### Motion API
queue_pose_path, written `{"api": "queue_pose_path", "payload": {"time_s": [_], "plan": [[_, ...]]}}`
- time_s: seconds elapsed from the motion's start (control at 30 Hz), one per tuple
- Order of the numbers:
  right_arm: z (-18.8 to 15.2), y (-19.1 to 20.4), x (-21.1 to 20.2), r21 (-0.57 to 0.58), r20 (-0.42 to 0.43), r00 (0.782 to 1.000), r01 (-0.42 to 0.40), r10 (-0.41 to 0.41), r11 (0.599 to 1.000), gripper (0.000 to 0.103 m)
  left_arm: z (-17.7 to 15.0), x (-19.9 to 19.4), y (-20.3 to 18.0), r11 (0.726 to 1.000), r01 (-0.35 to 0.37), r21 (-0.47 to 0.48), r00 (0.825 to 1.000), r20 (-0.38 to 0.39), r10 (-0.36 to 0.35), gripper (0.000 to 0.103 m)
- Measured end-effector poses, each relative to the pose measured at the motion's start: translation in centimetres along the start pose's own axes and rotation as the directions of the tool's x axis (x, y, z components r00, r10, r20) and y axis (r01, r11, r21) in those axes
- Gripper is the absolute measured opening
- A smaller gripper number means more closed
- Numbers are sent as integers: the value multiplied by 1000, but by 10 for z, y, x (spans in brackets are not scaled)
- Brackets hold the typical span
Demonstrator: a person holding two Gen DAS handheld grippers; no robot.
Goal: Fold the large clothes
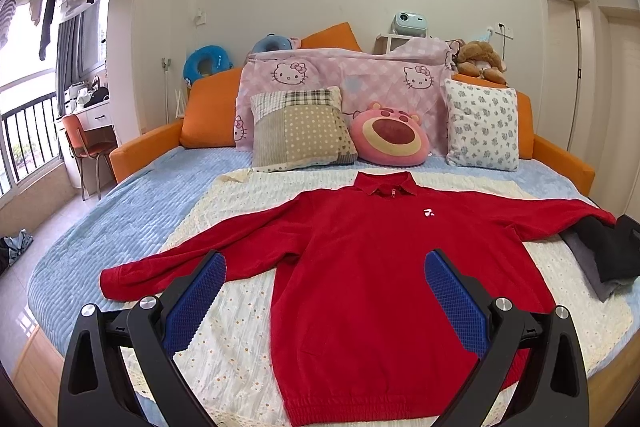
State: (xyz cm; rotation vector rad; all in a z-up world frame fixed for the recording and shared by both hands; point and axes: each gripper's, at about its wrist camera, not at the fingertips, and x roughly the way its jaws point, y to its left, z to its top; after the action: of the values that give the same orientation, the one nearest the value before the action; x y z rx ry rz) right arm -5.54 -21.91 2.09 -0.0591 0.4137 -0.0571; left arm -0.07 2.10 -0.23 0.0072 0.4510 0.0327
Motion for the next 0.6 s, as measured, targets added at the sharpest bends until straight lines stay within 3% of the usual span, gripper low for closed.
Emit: {"api": "queue_pose_path", "payload": {"time_s": [0.17, 0.37, 0.6], "plan": [[0, -1, 7, 7, -10, 1000, -7, 8, 1000, 98, -14, 11, 4, 1000, 5, -17, 999, -34, -5, 101], [0, 4, 28, 14, -37, 999, -15, 15, 1000, 98, -15, 36, 23, 998, -49, -30, 996, -73, 46, 101], [5, 26, 60, -7, -41, 998, -55, 54, 998, 98, -12, 99, 92, 987, -49, -155, 981, -193, 19, 101]]}}
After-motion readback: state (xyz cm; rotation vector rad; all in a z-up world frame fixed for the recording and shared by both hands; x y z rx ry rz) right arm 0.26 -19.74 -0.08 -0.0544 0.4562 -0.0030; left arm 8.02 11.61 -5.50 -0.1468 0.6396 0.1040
